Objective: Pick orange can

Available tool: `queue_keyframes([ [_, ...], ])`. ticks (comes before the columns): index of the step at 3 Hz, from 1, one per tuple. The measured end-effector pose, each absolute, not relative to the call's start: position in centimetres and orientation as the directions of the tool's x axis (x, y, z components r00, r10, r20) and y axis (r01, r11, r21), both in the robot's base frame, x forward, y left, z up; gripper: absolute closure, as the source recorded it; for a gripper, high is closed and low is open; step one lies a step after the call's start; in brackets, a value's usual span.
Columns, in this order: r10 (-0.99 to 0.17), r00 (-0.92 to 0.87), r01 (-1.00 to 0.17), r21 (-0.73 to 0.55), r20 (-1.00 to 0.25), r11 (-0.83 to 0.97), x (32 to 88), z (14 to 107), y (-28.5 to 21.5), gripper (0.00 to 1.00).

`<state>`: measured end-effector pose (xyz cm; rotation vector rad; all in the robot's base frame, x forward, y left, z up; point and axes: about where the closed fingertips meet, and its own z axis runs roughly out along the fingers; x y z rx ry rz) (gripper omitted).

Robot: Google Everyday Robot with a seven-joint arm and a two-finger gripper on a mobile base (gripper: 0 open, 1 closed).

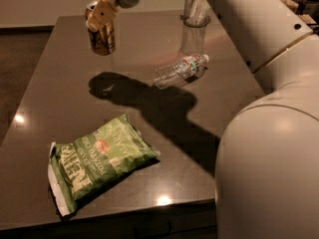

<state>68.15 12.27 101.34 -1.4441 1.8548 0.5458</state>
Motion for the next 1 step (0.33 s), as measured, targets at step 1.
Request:
queue_keyframes([
  [1, -0.653, -0.115, -0.955, -0.097, -0.749, 0.279, 68.05, 101.49, 12.22, 1.0],
])
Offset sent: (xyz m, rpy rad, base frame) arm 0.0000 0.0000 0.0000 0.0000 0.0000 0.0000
